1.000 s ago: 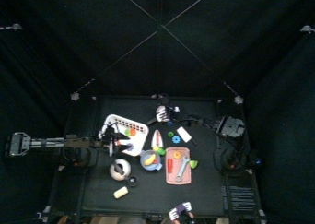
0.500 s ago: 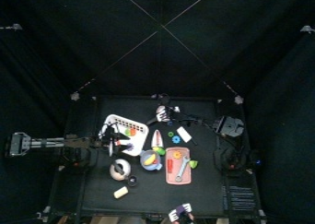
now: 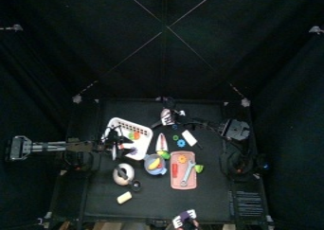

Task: Grab apple

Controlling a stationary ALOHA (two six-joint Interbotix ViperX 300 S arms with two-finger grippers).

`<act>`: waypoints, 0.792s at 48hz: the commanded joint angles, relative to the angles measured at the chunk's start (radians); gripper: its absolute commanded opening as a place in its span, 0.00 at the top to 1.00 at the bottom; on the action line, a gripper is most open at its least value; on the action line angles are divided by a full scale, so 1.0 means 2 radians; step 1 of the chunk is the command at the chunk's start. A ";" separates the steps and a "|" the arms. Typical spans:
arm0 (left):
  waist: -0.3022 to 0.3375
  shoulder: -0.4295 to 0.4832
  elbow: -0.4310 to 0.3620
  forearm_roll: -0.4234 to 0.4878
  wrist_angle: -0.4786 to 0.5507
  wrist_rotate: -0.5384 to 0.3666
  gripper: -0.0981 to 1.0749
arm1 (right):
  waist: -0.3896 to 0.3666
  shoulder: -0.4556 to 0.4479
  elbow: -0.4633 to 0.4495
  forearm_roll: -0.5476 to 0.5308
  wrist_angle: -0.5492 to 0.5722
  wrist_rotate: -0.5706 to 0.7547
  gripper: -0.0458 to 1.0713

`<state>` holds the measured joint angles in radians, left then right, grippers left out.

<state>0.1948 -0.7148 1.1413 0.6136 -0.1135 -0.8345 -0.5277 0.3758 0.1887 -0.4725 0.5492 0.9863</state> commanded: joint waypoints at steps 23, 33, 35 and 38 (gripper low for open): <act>0.002 0.001 -0.005 -0.002 -0.001 0.001 0.17 | 0.000 0.005 -0.027 -0.005 -0.002 -0.002 0.07; 0.002 0.001 -0.005 -0.002 -0.002 0.001 0.17 | 0.000 0.005 -0.027 -0.002 -0.001 -0.001 0.24; 0.002 0.000 -0.005 -0.002 -0.002 0.001 0.17 | -0.001 0.005 -0.026 -0.002 -0.001 -0.001 0.28; 0.002 0.000 -0.005 -0.002 -0.002 0.001 0.17 | 0.000 0.003 -0.027 -0.001 0.000 0.000 0.32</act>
<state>0.1948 -0.7133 1.1428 0.6121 -0.1120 -0.8345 -0.5262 0.4050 0.1595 -0.4771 0.5492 0.9848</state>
